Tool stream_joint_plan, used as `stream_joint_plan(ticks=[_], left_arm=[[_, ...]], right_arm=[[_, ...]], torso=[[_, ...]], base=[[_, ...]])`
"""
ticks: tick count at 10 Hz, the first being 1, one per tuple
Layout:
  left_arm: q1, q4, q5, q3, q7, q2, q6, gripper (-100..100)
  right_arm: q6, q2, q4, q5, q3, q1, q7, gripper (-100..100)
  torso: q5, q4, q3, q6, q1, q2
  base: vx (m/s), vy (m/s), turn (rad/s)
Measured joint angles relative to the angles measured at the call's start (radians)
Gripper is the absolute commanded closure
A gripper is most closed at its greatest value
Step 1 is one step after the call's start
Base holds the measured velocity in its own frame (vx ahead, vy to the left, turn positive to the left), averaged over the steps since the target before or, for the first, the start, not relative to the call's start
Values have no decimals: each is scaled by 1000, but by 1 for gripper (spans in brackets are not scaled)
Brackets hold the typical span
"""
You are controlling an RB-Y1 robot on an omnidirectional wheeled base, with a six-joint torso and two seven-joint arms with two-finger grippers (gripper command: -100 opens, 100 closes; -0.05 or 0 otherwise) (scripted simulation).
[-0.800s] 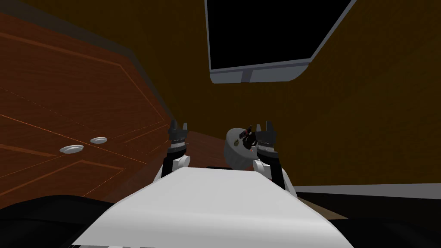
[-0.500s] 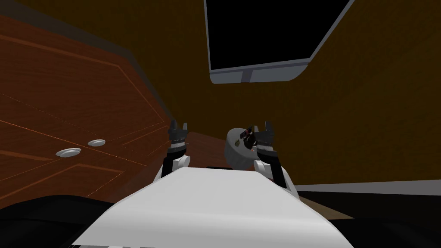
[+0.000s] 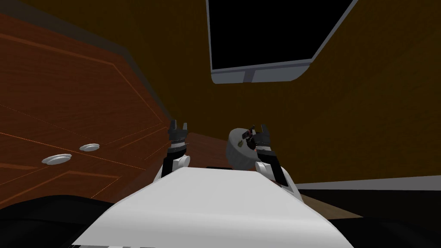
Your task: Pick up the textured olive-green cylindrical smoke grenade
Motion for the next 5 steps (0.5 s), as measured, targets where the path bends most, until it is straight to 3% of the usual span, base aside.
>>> stream_joint_plan(ticks=[5], left_arm=[[0,0,0,0,0,0,0,0]], right_arm=[[127,-48,31,-39,-22,1,-63,-100]], torso=[[0,0,0,0,-2,0]], base=[[31,102,-48]])
